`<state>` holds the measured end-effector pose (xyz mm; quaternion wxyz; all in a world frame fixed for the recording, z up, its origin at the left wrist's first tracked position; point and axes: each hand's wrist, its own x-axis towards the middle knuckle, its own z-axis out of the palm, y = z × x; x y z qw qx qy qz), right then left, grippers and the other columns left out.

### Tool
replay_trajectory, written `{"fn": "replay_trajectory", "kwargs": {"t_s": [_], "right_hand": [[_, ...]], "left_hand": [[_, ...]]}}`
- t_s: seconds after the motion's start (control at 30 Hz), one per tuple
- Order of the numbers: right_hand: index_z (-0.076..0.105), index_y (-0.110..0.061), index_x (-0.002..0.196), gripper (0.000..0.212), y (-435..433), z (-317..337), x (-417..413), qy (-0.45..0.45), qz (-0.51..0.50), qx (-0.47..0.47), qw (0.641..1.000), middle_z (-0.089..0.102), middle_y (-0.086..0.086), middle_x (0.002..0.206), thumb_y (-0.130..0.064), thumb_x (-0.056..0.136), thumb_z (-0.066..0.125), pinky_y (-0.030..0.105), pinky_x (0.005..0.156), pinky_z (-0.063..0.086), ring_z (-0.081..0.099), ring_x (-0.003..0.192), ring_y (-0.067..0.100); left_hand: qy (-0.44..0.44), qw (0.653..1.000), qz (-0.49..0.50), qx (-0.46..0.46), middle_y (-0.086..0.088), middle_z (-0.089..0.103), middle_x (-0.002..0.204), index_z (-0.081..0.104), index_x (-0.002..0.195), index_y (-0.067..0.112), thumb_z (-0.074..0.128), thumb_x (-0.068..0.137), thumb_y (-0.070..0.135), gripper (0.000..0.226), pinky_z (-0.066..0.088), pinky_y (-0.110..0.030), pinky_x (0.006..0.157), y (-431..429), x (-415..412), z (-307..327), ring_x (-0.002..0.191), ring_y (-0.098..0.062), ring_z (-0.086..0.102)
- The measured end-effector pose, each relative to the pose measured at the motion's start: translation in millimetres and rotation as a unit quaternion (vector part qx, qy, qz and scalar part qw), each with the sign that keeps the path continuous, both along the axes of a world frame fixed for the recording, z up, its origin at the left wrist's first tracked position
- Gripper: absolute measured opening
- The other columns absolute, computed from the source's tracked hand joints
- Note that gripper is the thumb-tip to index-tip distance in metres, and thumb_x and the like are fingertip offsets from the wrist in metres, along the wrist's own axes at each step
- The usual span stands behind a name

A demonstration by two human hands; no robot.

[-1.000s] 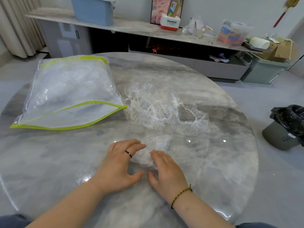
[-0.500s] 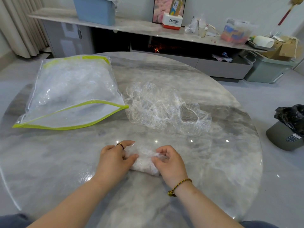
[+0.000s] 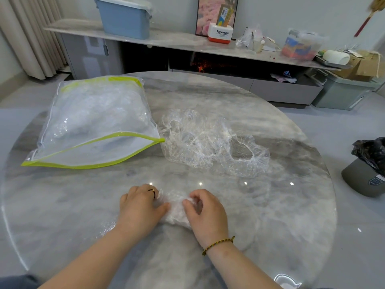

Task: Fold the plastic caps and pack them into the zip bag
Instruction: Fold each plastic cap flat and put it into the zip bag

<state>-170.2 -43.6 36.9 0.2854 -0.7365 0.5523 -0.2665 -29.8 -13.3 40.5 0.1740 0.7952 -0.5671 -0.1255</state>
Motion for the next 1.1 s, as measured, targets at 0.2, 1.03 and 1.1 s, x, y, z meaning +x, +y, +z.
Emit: {"fn": "replay_trajectory", "kwargs": {"t_s": [0.2,1.03,1.1], "right_hand": [[0.042,-0.024,0.114,0.04,-6,9,4,-0.283,-0.009,0.212,0.936,0.048,-0.017,0.102,-0.006,0.084,0.063,-0.001,0.074,0.041,0.048,0.095,-0.003],[0.053,-0.008,0.074,0.024,-12,24,29,-0.364,-0.031,0.265,0.892,0.056,0.005,0.069,0.012,0.087,0.049,0.021,0.04,0.05,0.058,0.046,0.007],[0.053,-0.01,0.075,0.027,-21,28,51,-0.368,-0.01,0.26,0.893,0.055,0.005,0.069,0.015,0.086,0.047,0.018,0.039,0.048,0.056,0.043,0.001]], "left_hand": [[0.404,0.907,0.062,-0.099,0.007,0.063,0.052,0.063,0.063,0.015,0.068,0.081,0.008,0.02,0.048,-0.021,0.062,-1,-5,7,0.055,-0.005,0.058],[-0.272,0.947,-0.034,-0.167,-0.009,0.064,0.118,0.066,0.109,0.001,0.039,0.082,0.014,0.041,-0.013,-0.025,0.111,-2,114,24,0.121,-0.03,0.049],[-0.258,0.941,-0.089,-0.199,-0.009,0.068,0.111,0.069,0.104,0.001,0.034,0.08,0.018,0.046,-0.002,-0.027,0.112,-1,105,29,0.116,-0.024,0.043]]}}
